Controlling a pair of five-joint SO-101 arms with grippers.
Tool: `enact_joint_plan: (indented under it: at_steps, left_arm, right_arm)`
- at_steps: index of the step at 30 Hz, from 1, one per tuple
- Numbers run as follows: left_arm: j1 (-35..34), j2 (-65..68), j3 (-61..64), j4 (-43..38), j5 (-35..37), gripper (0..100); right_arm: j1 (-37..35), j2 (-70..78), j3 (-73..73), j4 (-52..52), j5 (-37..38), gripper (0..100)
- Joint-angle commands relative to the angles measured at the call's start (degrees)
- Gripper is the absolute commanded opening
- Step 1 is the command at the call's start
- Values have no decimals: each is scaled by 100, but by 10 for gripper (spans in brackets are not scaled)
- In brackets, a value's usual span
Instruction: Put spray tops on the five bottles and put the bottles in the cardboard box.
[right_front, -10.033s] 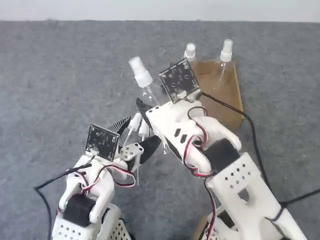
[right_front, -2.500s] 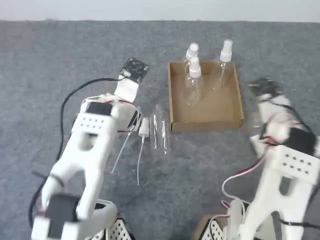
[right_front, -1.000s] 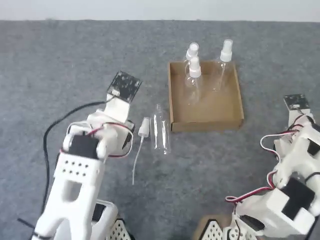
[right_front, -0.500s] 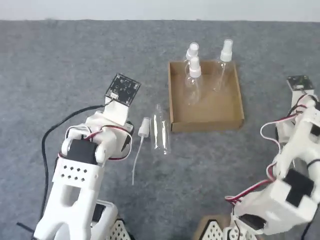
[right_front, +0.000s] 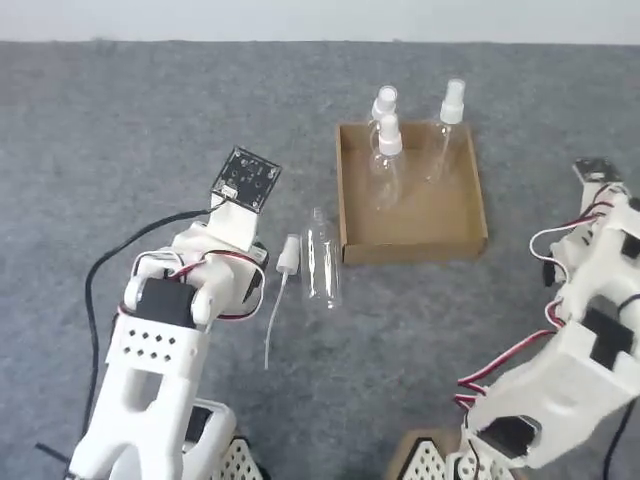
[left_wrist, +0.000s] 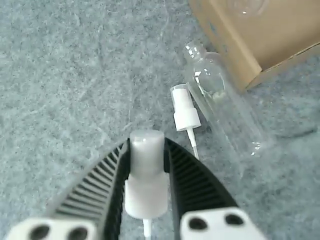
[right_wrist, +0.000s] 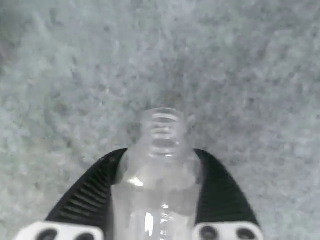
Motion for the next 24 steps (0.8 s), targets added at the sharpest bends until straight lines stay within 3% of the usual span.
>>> enact_joint_plan:
  at_steps: [1, 7, 11, 19, 24]
  left_arm:
    - [18, -255, -110, 0, 53, 9]
    - [-18, -914, -699, 387, 62, 9]
    - [-26, -1670, -1165, 774, 62, 9]
    - [-510, -2119, -2264, 800, 123, 9]
    - [-501, -2163, -2879, 457, 993, 9]
  right_arm:
    - [-57, -673, -668, 567, -149, 8]
    - [-813, -2440, -343, 875, -941, 6]
    - [-1736, -3952, 492, 848, -1424, 6]
    - [-4664, -6299, 1767, 708, -2382, 6]
    - [-6220, -6404, 2523, -224, -2620, 6]
